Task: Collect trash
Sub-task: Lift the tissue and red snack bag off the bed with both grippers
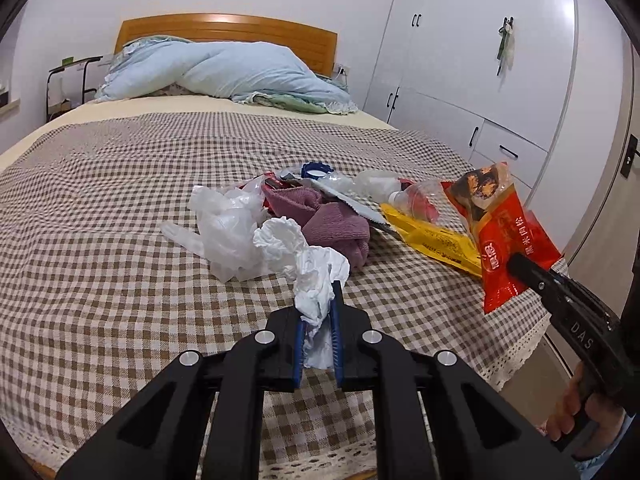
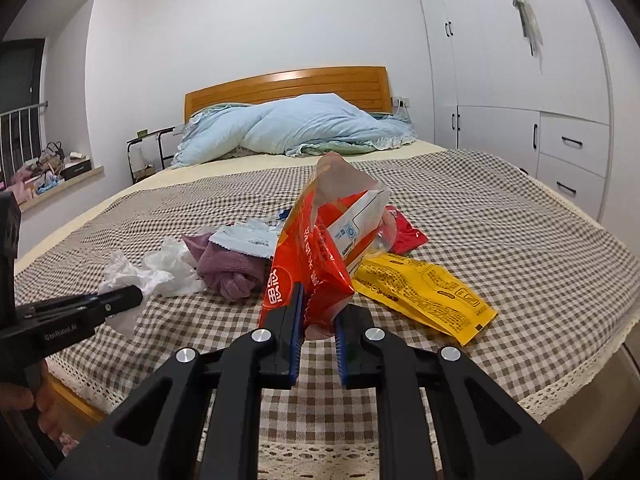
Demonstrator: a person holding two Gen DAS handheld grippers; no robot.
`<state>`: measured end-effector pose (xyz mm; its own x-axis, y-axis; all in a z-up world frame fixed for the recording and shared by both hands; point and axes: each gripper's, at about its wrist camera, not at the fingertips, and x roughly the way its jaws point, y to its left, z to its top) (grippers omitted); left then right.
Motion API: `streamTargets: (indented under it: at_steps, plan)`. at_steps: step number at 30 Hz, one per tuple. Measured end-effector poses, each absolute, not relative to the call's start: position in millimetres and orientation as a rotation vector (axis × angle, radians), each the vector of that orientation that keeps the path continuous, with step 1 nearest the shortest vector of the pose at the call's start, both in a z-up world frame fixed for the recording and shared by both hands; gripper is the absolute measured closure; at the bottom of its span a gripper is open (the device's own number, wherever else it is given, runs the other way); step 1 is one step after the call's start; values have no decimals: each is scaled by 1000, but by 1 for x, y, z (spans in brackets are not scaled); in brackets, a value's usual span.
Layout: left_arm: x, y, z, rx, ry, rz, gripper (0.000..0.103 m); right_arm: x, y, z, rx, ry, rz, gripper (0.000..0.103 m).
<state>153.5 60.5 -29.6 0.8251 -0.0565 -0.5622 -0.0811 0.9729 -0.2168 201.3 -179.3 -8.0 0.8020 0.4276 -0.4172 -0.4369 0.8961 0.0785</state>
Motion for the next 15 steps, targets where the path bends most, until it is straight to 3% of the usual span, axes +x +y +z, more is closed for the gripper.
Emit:
streamTargets:
  at_steps: [15]
  plan:
    - [132, 42, -12, -245, 551, -3, 95, 179, -188, -3, -46, 403, 461, 89]
